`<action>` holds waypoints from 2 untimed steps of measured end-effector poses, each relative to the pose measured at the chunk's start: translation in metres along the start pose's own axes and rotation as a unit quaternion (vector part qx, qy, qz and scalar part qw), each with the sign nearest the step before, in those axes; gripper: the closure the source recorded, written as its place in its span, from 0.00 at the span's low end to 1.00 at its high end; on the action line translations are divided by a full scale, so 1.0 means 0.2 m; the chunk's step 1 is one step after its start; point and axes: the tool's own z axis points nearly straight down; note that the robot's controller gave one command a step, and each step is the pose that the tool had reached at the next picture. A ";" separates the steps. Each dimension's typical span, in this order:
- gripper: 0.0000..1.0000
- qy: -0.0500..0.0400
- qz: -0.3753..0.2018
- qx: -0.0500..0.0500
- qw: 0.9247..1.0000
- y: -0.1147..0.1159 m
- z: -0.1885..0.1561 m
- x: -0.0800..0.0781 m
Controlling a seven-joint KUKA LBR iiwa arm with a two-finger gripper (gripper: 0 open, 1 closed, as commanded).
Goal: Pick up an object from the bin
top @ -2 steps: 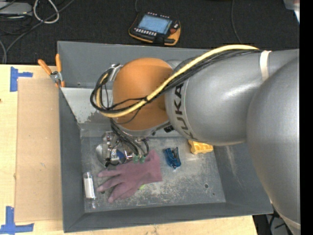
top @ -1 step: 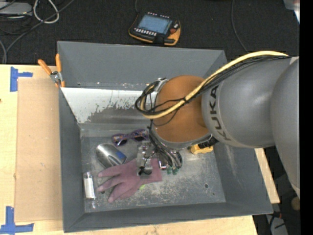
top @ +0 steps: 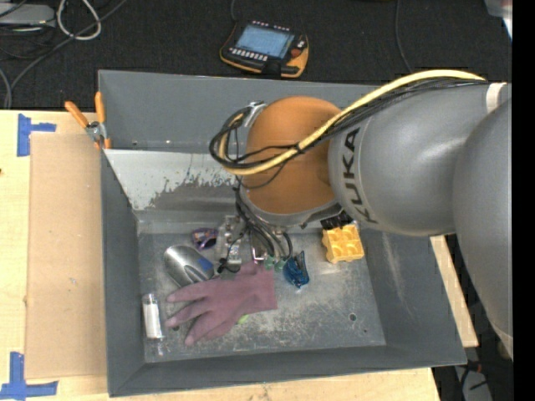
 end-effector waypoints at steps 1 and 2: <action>1.00 0.009 0.003 0.006 1.000 -0.24 0.09 0.13; 0.00 0.001 0.071 0.000 0.998 -0.04 0.28 -0.03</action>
Offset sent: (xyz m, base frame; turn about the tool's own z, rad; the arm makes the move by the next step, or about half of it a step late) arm 0.0077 -0.0087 -0.0541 0.1442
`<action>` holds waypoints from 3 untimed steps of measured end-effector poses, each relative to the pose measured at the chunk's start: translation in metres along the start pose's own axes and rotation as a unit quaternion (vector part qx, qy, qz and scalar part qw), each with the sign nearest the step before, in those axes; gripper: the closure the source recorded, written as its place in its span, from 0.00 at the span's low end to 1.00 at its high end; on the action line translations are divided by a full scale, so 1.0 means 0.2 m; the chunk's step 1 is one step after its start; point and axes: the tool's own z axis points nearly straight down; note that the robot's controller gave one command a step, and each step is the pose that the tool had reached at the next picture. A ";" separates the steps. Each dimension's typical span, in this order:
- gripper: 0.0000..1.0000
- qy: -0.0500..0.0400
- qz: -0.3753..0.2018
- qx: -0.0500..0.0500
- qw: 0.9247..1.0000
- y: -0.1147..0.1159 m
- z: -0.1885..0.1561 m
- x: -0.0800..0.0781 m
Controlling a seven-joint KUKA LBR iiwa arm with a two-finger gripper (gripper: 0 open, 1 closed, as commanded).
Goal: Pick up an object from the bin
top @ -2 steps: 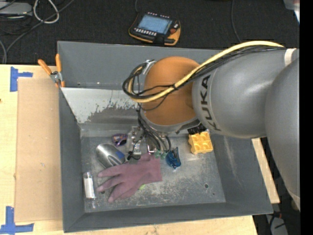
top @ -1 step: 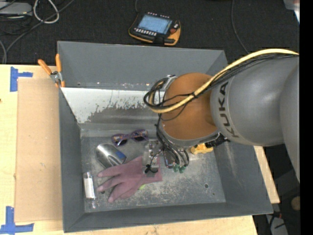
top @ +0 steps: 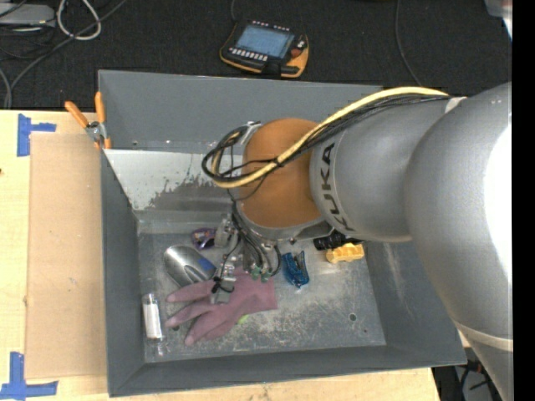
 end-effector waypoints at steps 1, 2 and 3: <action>0.00 0.000 0.000 0.000 1.000 0.00 0.00 0.00; 0.00 0.001 -0.200 0.000 0.980 0.07 0.32 0.06; 1.00 -0.001 -0.132 0.000 0.991 0.03 0.33 0.02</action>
Offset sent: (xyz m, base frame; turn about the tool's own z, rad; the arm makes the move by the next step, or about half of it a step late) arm -0.0086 0.0167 -0.0655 -0.4208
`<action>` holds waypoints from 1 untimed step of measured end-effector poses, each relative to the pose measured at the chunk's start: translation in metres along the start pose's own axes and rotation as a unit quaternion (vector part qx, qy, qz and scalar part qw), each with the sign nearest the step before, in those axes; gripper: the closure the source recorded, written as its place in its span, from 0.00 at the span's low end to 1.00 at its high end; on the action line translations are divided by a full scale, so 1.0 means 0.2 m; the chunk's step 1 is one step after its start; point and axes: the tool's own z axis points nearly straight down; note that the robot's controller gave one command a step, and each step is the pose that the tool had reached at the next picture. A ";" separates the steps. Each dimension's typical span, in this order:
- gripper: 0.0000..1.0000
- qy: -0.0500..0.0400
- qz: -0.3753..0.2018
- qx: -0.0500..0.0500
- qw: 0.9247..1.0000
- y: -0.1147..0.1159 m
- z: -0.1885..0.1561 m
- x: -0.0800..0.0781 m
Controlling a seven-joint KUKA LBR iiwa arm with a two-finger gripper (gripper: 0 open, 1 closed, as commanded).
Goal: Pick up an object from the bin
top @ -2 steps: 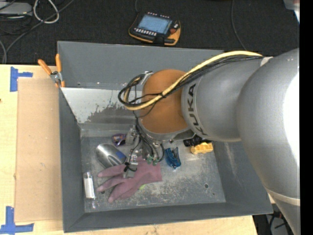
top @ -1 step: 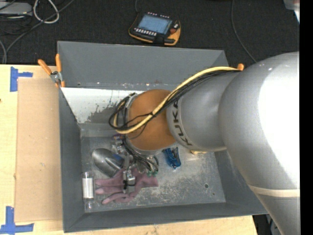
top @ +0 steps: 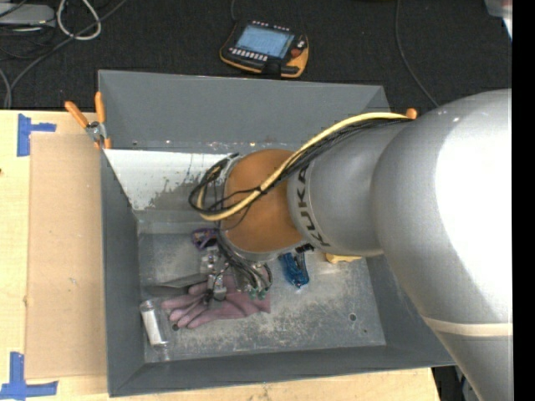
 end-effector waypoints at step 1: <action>1.00 0.000 0.001 0.000 1.000 0.00 0.00 0.00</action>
Offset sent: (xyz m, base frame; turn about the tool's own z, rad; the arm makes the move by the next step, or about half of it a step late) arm 0.0000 0.0000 0.0000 0.0000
